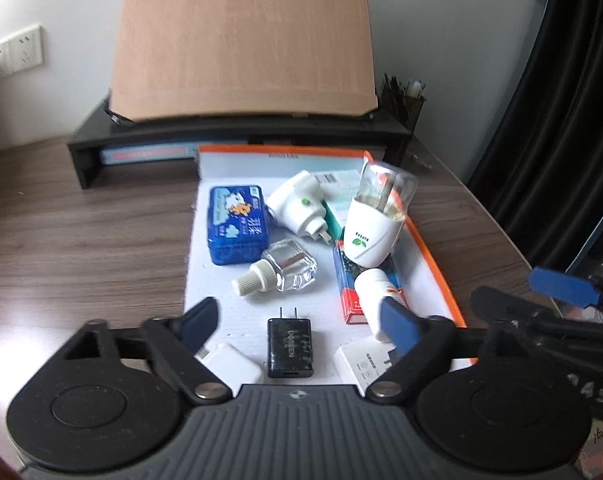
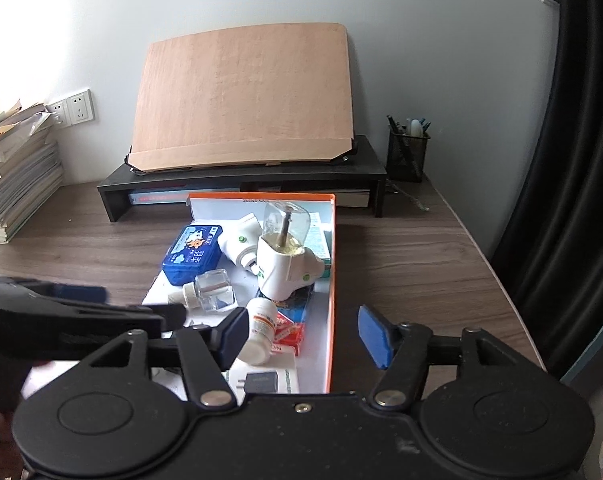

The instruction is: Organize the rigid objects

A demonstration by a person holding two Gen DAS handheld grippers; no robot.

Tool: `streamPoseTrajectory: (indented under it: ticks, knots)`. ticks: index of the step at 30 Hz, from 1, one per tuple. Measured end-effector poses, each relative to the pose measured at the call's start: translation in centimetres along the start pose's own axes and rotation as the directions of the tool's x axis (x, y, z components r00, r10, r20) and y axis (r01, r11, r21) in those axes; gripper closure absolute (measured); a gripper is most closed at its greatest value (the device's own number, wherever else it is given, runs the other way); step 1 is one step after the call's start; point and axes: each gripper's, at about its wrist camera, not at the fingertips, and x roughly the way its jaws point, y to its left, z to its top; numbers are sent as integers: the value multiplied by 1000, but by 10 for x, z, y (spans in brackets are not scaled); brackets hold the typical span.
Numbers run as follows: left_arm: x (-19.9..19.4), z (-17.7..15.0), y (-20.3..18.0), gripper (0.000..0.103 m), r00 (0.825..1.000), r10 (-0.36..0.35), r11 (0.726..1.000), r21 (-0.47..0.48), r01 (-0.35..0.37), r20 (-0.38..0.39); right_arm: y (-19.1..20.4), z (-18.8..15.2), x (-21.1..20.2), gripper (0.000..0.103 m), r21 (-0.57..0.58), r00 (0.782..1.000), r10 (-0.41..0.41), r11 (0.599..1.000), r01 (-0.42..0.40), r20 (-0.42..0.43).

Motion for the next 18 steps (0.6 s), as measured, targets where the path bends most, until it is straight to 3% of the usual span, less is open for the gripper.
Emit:
streamPoseTrajectory:
  ticks: [3, 13, 18]
  knots:
    - [-14, -7, -4, 0, 999, 38, 999, -5, -38, -10, -4, -6, -8, 25, 20, 1000, -21, 1000, 21, -17]
    - [-7, -25, 9, 0, 986, 125, 988, -80, -134, -113, -7, -26, -5, 24, 59, 990, -14, 998, 23, -138]
    - [-7, -28, 8, 0, 984, 135, 988, -64, -143, -114, 0, -26, -3, 23, 41, 990, -3, 999, 9, -144]
